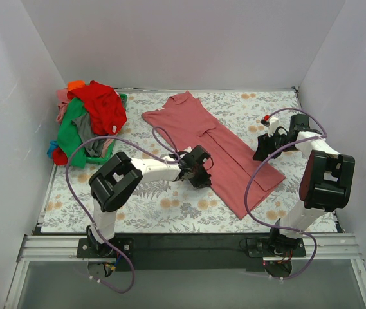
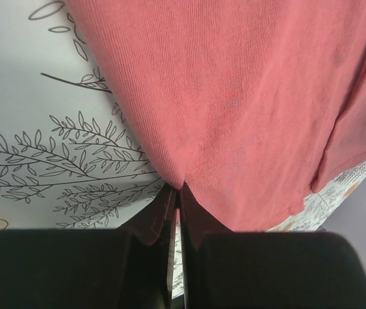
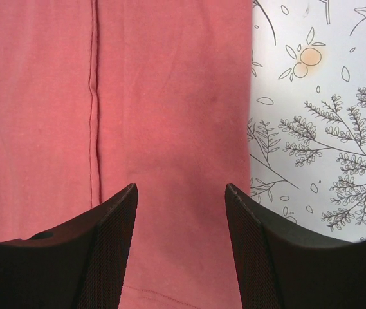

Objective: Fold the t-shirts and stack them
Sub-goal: Fold the tshirt

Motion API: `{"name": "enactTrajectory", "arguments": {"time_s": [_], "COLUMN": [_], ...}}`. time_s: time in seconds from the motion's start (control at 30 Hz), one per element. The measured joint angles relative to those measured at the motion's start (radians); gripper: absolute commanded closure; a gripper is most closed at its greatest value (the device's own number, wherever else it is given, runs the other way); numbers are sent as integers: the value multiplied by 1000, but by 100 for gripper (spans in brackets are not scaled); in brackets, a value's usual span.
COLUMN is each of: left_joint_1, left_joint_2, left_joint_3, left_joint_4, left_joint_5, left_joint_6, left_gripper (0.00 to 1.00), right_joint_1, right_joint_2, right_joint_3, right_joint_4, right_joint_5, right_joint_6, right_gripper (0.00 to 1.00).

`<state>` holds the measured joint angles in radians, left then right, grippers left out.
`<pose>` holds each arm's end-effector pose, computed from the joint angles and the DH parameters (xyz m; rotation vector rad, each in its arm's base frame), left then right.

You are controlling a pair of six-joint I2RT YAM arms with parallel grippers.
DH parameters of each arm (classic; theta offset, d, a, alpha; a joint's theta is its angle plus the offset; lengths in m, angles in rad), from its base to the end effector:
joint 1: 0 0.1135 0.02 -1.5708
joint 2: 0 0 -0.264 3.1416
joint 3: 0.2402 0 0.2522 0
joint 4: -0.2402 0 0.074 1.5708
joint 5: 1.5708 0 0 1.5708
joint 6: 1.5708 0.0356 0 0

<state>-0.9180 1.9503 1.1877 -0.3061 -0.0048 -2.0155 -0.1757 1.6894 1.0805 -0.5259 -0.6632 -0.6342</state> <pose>0.2365 -0.3090 0.1368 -1.5611 2.5499 -0.7619 0.3283 -0.0360 0.1922 -0.7340 2.3286 0.5580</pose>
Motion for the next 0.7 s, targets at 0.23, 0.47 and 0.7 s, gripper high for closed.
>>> {"name": "enactTrajectory", "arguments": {"time_s": [0.23, 0.47, 0.7], "left_joint_1": [2, 24, 84], "left_joint_2": [-105, -382, -550], "left_joint_3": [-143, -436, -568], "left_joint_4": [56, 30, -44], "left_joint_5": [-34, -45, -11], "left_joint_6": [90, 167, 187], "left_gripper": [100, 100, 72], "right_joint_1": [0, 26, 163], "right_joint_2": [-4, -8, -3], "right_joint_3": [0, 0, 9], "right_joint_4": [-10, -26, -29], "right_joint_5": [-31, -56, -71], "right_joint_6": [-8, -19, -8], "right_gripper": [36, 36, 35]}}
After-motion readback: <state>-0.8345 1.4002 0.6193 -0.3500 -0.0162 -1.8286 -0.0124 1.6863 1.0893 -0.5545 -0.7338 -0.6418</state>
